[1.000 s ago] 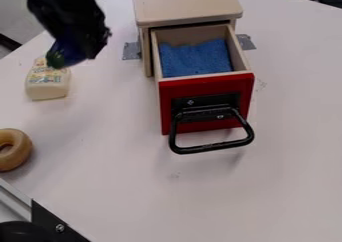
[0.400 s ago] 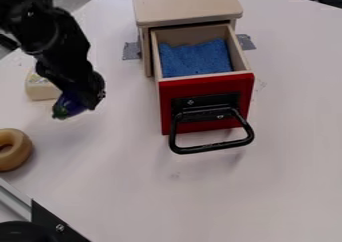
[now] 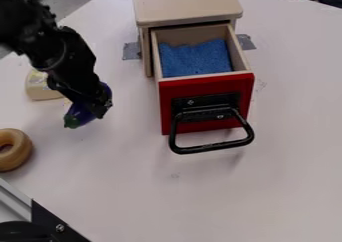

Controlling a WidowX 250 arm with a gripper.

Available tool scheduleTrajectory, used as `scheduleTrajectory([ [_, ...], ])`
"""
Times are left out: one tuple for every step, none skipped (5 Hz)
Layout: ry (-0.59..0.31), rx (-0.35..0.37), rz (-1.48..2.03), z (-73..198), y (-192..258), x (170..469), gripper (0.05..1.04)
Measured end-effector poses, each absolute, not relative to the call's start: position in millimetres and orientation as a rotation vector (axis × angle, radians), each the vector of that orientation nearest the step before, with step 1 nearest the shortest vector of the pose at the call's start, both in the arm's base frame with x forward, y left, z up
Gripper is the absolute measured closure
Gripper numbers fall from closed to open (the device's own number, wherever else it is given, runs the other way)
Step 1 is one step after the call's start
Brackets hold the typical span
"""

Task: Get the blue object from the drawer and put it on the table

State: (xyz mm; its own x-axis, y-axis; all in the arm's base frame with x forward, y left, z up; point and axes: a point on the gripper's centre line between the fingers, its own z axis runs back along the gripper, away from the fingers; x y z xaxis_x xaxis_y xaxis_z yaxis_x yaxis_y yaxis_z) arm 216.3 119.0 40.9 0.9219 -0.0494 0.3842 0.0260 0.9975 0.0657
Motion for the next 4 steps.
scheduleTrajectory([
  [-0.364,0.061,-0.025,30,120,217,0.359],
  [-0.343,0.074,-0.010,24,123,217,0.319],
  [-0.307,0.099,0.012,25,122,217,0.095],
  [-0.335,0.095,0.016,41,118,219,0.084],
])
